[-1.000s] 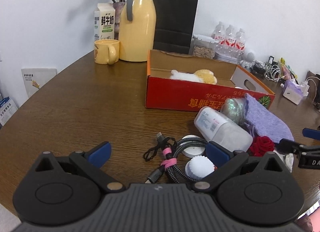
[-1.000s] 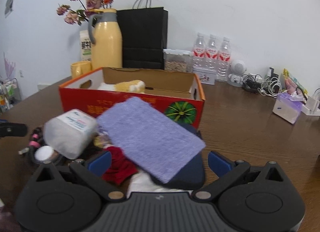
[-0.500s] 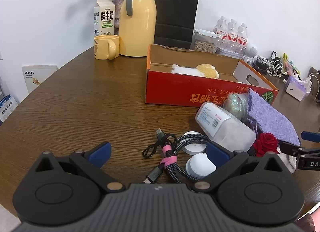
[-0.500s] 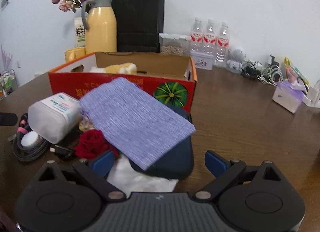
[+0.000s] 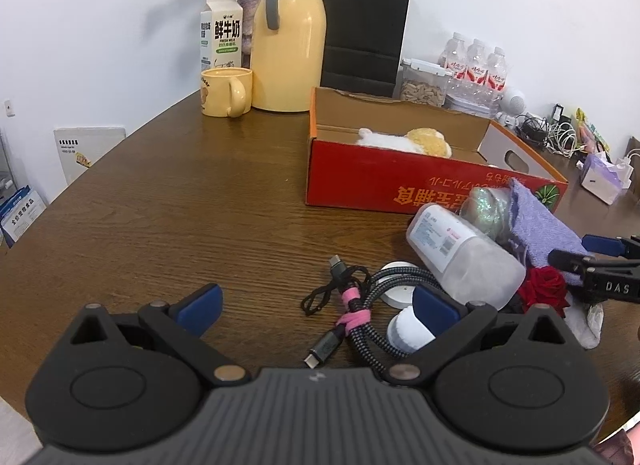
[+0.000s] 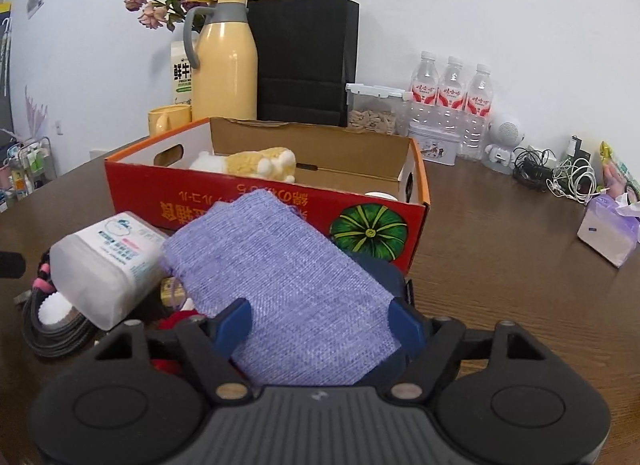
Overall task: Organize objects
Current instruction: 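Grasp the purple cloth pouch with the right tool while the left tool grasps the white container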
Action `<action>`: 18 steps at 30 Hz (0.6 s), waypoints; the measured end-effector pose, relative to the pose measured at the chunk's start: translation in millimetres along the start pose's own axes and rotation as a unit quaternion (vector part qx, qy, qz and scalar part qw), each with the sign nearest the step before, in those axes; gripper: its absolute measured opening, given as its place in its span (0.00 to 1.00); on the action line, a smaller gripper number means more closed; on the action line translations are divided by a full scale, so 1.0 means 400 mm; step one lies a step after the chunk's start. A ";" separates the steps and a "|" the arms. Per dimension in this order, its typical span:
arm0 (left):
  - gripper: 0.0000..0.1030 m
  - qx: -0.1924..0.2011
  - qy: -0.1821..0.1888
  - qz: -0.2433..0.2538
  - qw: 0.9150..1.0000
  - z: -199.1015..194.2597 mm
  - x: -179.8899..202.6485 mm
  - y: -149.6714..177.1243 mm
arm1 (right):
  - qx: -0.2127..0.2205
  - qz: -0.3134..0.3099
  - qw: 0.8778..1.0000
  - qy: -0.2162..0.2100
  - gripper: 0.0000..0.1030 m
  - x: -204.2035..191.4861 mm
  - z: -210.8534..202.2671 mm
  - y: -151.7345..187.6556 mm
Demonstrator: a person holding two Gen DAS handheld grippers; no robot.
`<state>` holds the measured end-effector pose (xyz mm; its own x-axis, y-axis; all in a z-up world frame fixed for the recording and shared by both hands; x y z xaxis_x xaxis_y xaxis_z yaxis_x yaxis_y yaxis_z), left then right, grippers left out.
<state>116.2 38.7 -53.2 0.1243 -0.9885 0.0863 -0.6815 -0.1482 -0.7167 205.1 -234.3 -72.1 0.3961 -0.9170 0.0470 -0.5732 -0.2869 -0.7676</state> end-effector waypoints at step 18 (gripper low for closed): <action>1.00 -0.055 0.050 0.056 0.996 0.054 0.121 0.037 | 0.029 0.013 0.999 -0.023 0.03 -0.009 -0.035 0.015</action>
<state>127.6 -10.8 -74.5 -0.0254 -0.9963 0.0816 -0.7632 -0.0334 -0.6452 190.1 -236.8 -67.9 0.4142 -0.9102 -0.0020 -0.5422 -0.2449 -0.8038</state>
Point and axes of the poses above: each gripper's, at about its wrist camera, not at the fingertips, and z roughly the way its jaws point, x to its right, y to its underside, the point moved 8 cm from there along z, roughly the way its jaws point, and after that the axes turned 6 degrees about -x, right-handed, at the moved point
